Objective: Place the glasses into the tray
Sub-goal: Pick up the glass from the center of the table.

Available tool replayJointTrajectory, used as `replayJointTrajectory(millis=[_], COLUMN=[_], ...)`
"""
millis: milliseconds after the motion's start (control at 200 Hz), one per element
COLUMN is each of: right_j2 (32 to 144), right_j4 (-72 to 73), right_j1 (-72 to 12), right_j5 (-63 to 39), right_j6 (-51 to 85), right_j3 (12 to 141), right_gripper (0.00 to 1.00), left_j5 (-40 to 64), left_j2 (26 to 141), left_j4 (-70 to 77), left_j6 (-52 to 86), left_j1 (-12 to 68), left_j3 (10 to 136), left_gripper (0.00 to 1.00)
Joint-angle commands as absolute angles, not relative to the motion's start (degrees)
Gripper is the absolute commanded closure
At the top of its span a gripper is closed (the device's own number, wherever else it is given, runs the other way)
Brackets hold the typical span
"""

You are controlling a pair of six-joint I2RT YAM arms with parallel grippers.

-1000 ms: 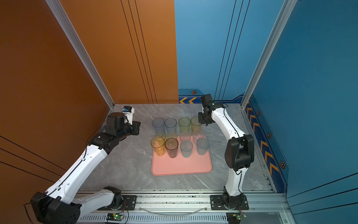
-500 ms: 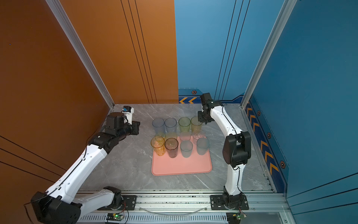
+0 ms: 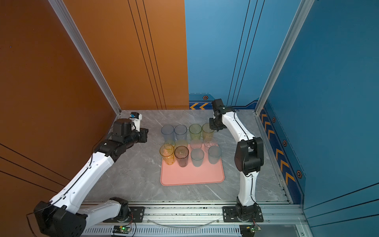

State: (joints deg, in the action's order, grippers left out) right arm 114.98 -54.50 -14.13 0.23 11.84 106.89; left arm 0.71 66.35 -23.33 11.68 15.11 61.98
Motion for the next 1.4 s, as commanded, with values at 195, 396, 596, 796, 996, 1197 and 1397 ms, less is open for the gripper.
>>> replayJointTrajectory(millis=[195,396,596,796,996,1197,1397], right_j2=[117.75,117.98,117.75,116.7,112.95,108.6,101.23], right_j4=[-56.25,-56.25,-56.34,-56.19,-52.87,-49.47,-45.0], right_j1=[-14.24,-14.55,-14.68,-15.07,-15.04,-14.46,-13.4], right_j5=[-0.24,0.0,1.13,2.96,3.48,2.93,3.31], right_j6=[11.6,11.52,10.91,10.42,10.37,10.87,11.69], right_j3=[109.5,109.69,109.21,108.66,105.98,103.29,97.39], right_gripper=[0.84,0.9,0.98,1.0,1.0,1.0,1.0], left_j5=[1.85,1.85,1.98,2.74,1.59,1.41,0.97], left_j2=[66.97,67.28,67.55,68.46,69.6,70.01,69.92], left_j4=[-22.59,-22.59,-22.59,-22.67,-24.08,-24.68,-25.4], left_j6=[11.84,11.78,11.78,11.7,10.9,10.6,10.12], left_j1=[14.5,14.48,14.5,14.57,15.37,16.06,16.44], left_j3=[61.48,61.51,61.52,61.44,61.51,61.45,61.44], left_gripper=[0.85,0.85,0.85,0.85,0.85,0.85,0.86])
